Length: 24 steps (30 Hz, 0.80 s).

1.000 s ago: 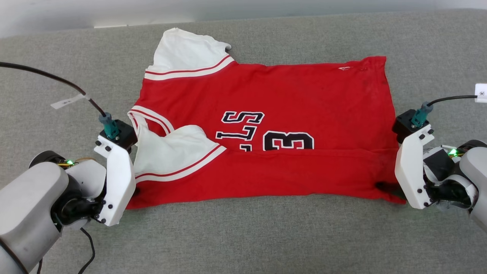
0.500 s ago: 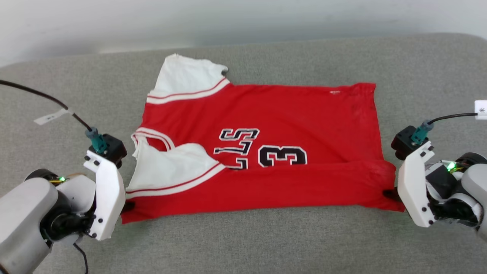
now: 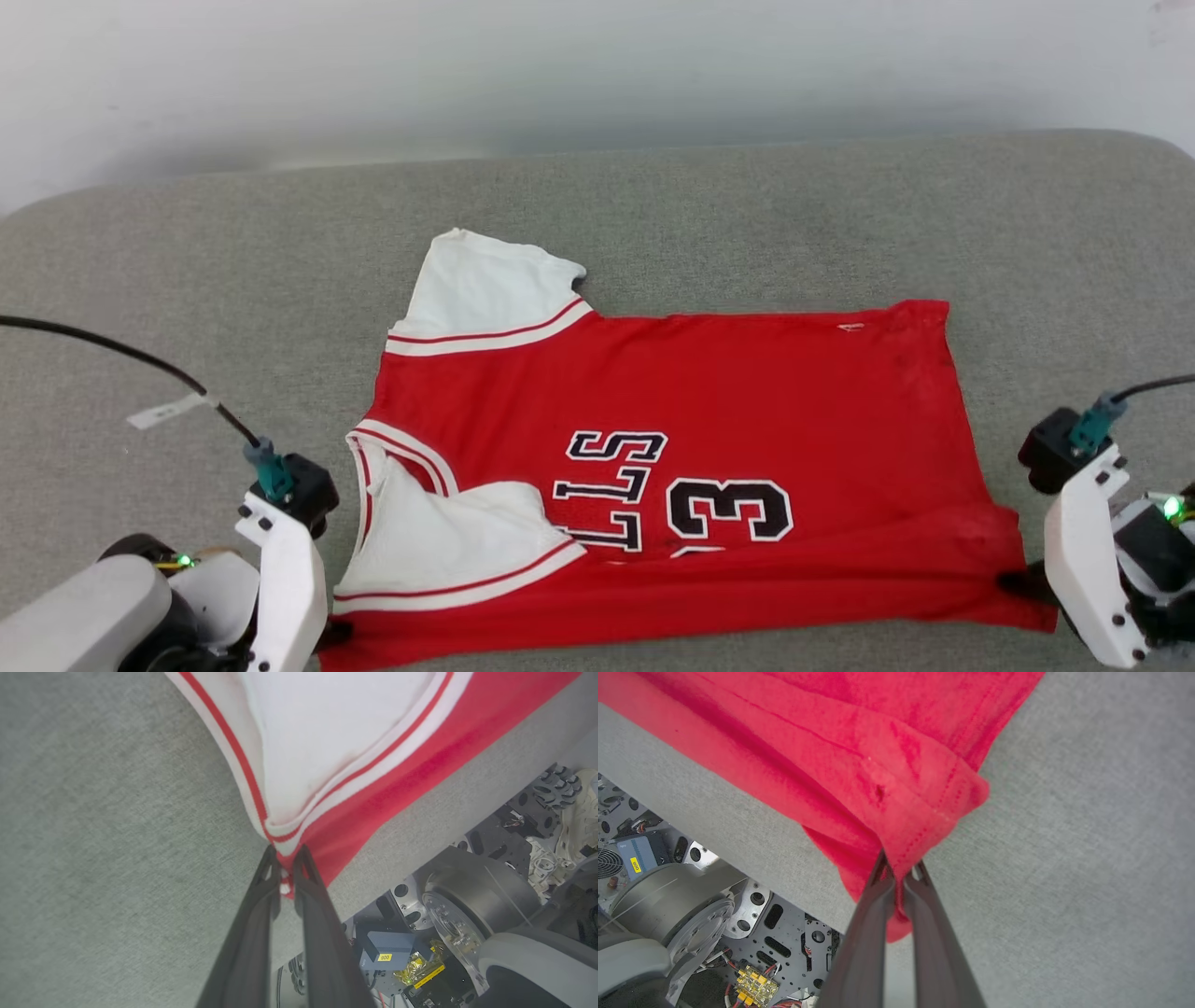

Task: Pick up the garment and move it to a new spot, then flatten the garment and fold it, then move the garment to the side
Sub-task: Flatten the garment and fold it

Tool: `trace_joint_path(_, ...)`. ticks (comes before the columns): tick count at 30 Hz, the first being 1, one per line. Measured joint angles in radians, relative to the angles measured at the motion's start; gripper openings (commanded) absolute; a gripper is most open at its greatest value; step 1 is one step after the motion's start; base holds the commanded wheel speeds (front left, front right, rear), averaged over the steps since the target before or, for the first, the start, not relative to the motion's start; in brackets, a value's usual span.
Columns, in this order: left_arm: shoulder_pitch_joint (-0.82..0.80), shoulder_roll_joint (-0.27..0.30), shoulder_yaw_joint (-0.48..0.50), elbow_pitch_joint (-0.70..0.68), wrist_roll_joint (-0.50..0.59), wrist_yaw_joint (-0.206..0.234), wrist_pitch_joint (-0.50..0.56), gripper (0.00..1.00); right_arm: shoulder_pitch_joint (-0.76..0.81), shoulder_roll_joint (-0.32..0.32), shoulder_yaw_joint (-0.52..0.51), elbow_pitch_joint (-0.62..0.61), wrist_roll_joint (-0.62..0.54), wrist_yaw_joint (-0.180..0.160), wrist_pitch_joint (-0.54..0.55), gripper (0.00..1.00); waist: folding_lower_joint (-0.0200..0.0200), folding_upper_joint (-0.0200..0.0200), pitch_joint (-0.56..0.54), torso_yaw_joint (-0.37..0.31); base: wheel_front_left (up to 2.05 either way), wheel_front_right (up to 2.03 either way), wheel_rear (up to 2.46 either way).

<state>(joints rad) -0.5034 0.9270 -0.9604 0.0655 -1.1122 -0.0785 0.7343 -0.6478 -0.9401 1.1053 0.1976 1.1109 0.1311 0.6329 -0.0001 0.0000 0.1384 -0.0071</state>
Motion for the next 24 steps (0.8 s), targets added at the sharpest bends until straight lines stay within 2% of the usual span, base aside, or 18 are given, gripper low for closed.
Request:
trace_joint_path(4,0.028,-0.006,-0.009,0.016,0.001,0.004,-0.019,0.0,0.038,0.01,-0.01,0.021,-0.007,0.0,-0.02,0.0,0.0,0.0,0.014,-0.005,0.0,0.0,0.0)
trace_joint_path(7,0.03,-0.021,-0.017,0.042,0.009,0.004,-0.026,0.0,0.062,0.05,-0.017,0.069,-0.023,0.0,-0.041,0.0,0.0001,0.0,0.022,-0.008,0.0,0.0,0.0)
trace_joint_path(8,0.03,-0.026,-0.021,0.052,0.012,0.004,-0.03,0.07,0.068,0.065,-0.018,0.082,-0.03,0.0,-0.048,0.0,0.0001,0.0001,0.023,-0.008,0.0,0.0,0.0)
trace_joint_path(9,0.03,-0.029,-0.021,0.059,0.02,0.003,-0.041,1.0,0.074,0.078,-0.024,0.096,-0.031,0.0,-0.057,0.0,0.0001,0.0,0.022,-0.009,0.0,0.0,0.0)
trace_joint_path(10,0.03,-0.031,-0.021,0.065,0.023,0.003,-0.044,1.0,0.077,0.089,-0.03,0.105,-0.031,0.0,-0.066,0.42,0.0001,0.0,0.021,-0.009,0.0,0.0,0.0)
trace_joint_path(11,0.029,-0.031,-0.02,0.068,0.024,0.0,-0.047,1.0,0.078,0.095,-0.035,0.113,-0.038,0.0,-0.075,1.0,0.0001,0.0,0.018,-0.009,0.0,0.0,0.0)
trace_joint_path(15,0.023,-0.019,-0.008,0.061,0.027,-0.003,-0.063,1.0,0.08,0.101,-0.064,0.107,-0.067,0.0,-0.136,1.0,0.0001,0.0,0.003,-0.008,0.0,0.0,0.0)
trace_joint_path(20,-0.038,0.028,0.067,0.007,0.043,0.001,-0.139,1.0,0.075,0.099,-0.193,0.065,-0.174,0.0,-0.343,1.0,0.0001,0.0,-0.015,-0.016,0.0,0.0,0.0)
trace_joint_path(23,-0.086,0.038,0.11,0.006,0.08,0.015,-0.201,1.0,0.075,0.136,-0.297,0.05,-0.237,0.0,-0.473,1.0,0.0001,0.0,-0.01,-0.028,0.0,0.0,0.0)
trace_joint_path(24,-0.086,0.038,0.11,0.006,0.08,0.015,-0.201,1.0,0.075,0.136,-0.297,0.05,-0.237,0.0,-0.473,1.0,0.0001,0.0,-0.01,-0.028,0.0,0.0,0.0)
